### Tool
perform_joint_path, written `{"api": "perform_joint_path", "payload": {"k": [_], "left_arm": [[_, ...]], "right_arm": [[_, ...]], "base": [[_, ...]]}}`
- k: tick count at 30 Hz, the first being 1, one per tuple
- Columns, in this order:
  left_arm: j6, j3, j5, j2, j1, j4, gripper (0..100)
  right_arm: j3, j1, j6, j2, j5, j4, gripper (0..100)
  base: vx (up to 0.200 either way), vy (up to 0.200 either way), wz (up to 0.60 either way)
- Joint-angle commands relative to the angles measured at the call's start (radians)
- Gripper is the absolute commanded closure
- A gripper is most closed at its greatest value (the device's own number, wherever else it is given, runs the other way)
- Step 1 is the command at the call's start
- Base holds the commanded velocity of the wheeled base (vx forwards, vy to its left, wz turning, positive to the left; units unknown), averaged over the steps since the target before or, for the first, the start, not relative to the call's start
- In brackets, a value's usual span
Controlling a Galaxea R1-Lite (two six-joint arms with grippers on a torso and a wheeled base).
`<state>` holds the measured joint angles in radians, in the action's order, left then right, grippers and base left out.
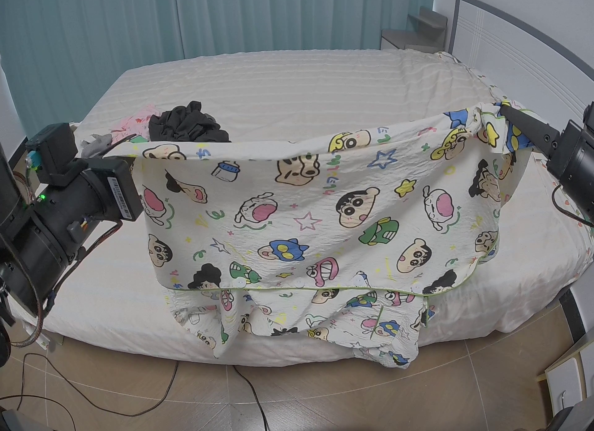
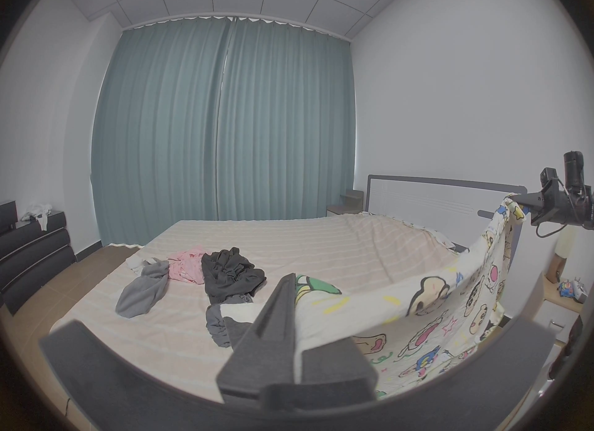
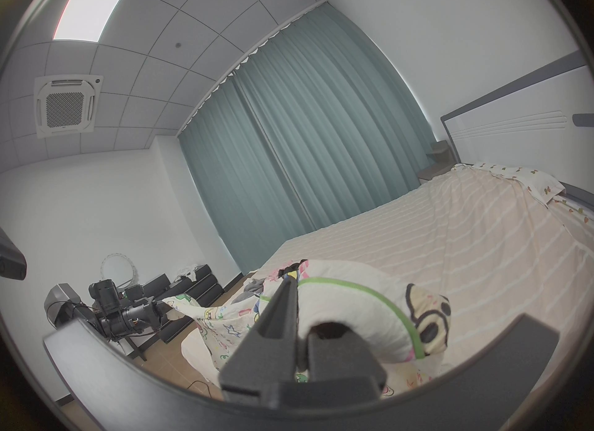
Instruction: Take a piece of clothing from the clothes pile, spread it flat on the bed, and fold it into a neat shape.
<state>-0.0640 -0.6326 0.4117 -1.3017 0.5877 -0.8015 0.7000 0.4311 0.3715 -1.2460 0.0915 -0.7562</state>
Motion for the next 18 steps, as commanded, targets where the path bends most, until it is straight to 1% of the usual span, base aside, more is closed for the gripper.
{"api": "perform_joint_path", "payload": {"k": [1,4,11,18], "left_arm": [[0.000,-0.019,-0.001,-0.053,-0.006,-0.001,100],[0.000,-0.047,-0.001,-0.088,-0.009,-0.001,100],[0.007,-0.124,0.001,-0.215,-0.051,0.001,100],[0.012,-0.188,0.004,-0.340,-0.092,0.001,100]], "right_arm": [[0.001,-0.020,0.001,-0.006,0.001,0.000,100],[0.001,-0.023,0.001,-0.013,0.001,0.000,100],[0.035,-0.071,0.001,-0.092,0.010,-0.011,100],[0.035,-0.095,0.010,-0.196,0.010,-0.124,100]], "base": [[0.200,0.000,0.00],[0.200,0.000,0.00],[0.200,0.000,0.00],[0.200,0.000,0.00]]}}
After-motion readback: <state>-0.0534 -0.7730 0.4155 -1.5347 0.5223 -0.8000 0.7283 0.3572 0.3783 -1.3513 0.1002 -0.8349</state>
